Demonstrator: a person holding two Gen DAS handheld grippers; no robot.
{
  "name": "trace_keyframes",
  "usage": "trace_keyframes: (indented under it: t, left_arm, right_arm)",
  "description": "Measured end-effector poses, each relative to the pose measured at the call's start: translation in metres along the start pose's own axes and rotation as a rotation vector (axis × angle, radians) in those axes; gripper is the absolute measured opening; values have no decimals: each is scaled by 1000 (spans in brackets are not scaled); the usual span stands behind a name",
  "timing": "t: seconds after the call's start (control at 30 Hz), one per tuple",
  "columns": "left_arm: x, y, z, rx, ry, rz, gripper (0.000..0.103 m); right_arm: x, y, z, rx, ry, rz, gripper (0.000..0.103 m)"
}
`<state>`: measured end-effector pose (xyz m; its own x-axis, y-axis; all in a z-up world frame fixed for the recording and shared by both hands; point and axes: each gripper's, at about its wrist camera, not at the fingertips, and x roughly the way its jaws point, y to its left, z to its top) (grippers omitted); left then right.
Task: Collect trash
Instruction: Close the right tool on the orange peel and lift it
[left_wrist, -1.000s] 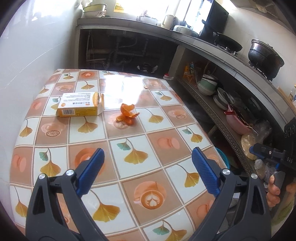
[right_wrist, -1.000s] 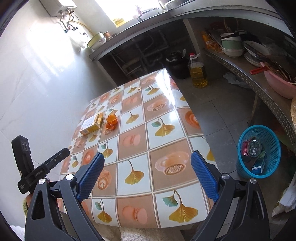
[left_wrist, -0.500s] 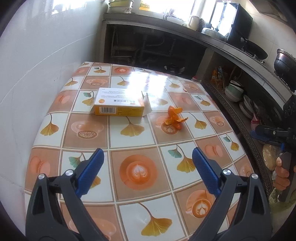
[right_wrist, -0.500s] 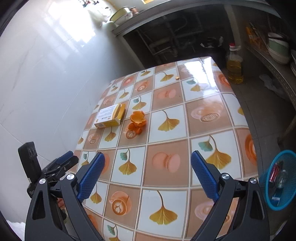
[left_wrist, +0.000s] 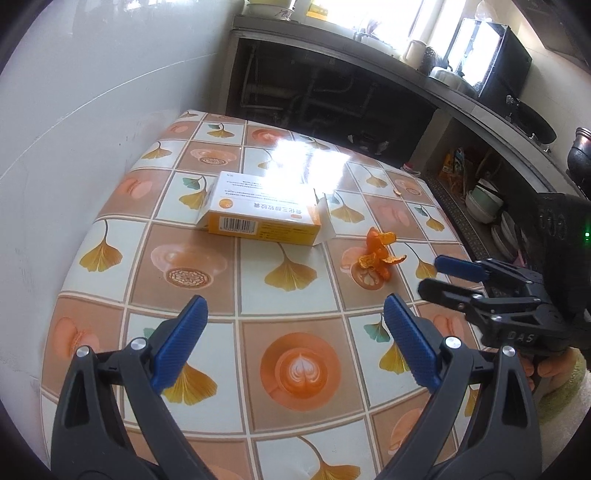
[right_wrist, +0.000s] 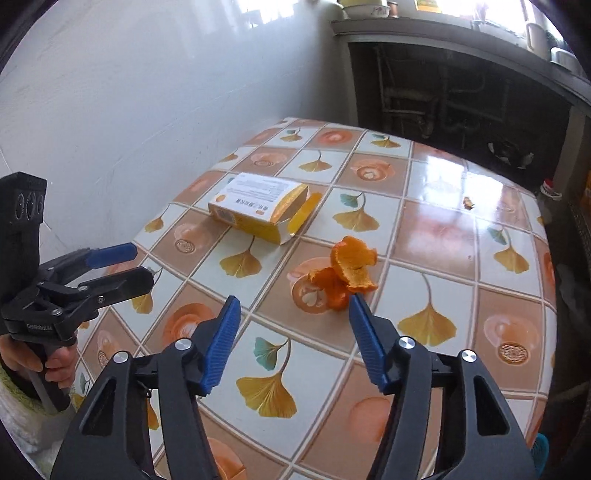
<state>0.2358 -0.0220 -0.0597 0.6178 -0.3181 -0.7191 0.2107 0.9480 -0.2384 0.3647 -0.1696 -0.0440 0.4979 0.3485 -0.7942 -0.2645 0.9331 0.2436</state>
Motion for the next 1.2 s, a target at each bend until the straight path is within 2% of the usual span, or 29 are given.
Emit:
trace_keyframes:
  t: [0.27,0.43,0.6,0.63,0.67,0.83,0.97,1.07,1.2]
  left_arm:
    - [10,0,-3,11,11,-25,92]
    - [14,5,-4,-5,15,-31,92]
    - [17,10,-6,-18,22,-35,92]
    - [17,11,-7,-20,23,-36,92]
    - [17,12,-7,-22,23,-36,92]
    - [17,16,-6,-35,22,-36,92]
    - [16,16,-5,-35,16,-44,92]
    - [16,16,-5,-34,14,-47,92]
    - [17,18,-4,-41,12,-51,92]
  right_arm:
    - [45,-15,7,21,65,-52,41]
    - [61,-7,15,-32,70,-94,39]
    - [78,-3,17,-67,97,-145,29]
    - [78,-2,17,-72,92,-152,27]
    - [78,-1,16,-75,91,-153,21]
    - [70,-1,15,-64,78,-147,10]
    - [53,-5,14,-6,55,-98,8]
    - [31,-10,22,28,4,-70,8]
    - [15,-21,42,60,-64,-88,8]
